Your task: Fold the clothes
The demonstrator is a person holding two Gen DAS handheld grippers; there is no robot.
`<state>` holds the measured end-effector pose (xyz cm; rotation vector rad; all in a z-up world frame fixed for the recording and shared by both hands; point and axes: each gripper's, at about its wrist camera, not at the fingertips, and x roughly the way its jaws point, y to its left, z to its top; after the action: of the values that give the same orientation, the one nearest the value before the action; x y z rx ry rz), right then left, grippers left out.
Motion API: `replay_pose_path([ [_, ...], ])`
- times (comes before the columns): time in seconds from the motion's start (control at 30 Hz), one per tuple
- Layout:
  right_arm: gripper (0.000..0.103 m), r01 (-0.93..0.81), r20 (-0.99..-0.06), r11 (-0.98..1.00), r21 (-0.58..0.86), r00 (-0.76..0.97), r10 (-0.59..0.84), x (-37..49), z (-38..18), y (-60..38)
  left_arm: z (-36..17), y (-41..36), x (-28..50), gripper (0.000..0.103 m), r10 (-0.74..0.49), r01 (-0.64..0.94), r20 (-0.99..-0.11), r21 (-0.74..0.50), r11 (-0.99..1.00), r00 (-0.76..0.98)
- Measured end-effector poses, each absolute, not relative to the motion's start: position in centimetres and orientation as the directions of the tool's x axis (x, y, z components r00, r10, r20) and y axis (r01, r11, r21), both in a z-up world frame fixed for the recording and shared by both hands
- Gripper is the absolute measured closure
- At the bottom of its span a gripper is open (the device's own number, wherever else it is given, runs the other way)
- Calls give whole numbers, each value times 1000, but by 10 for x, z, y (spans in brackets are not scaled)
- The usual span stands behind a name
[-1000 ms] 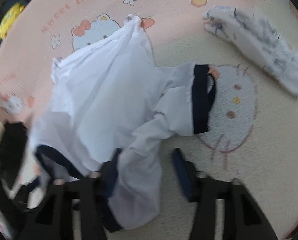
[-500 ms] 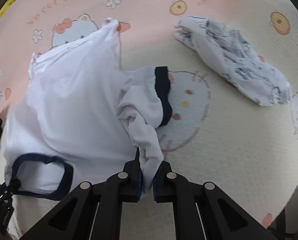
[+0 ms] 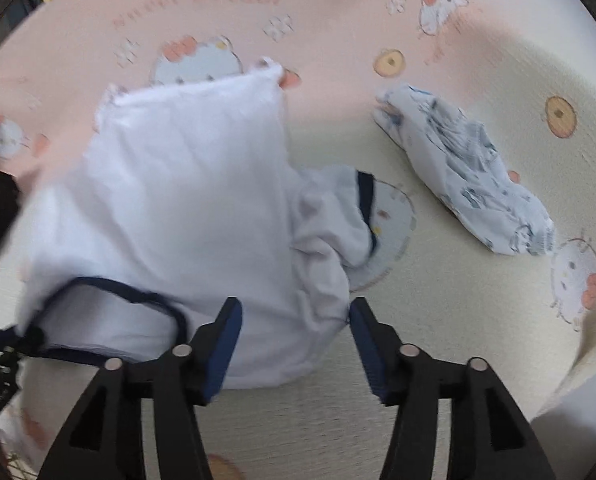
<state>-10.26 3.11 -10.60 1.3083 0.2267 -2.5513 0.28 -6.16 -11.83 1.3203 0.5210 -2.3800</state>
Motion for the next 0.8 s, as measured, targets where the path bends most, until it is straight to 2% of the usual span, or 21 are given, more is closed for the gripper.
replay_pose_path([
  [0.07, 41, 324, -814, -946, 3, -549, -190, -100, -104, 28, -114, -65, 7, 28, -127, 506, -850, -178, -844, -511],
  [0.1, 40, 335, -817, -942, 7, -541, -199, -99, -105, 25, -113, -67, 9, 24, -123, 516, -846, -196, -834, -519],
  [0.27, 40, 398, -831, -917, -36, -522, -194, -91, -108, -4, -113, -55, 14, 24, -173, 557, -867, -136, -819, -467],
  [0.47, 40, 469, -832, -880, -75, -515, -204, -80, -110, -29, -115, -56, 2, 24, -289, 548, -864, 19, -836, -412],
  [0.7, 40, 515, -823, -810, -282, -563, -71, -73, -133, -56, -116, -29, -16, 25, -450, 473, -798, 241, -847, -401],
  [0.77, 40, 510, -806, -797, -323, -590, -51, -66, -134, -57, -121, -23, -28, 33, -512, 448, -771, 332, -830, -379],
  [0.8, 40, 502, -797, -794, -342, -603, -37, -64, -133, -56, -124, -21, -34, 33, -543, 434, -755, 378, -818, -367],
])
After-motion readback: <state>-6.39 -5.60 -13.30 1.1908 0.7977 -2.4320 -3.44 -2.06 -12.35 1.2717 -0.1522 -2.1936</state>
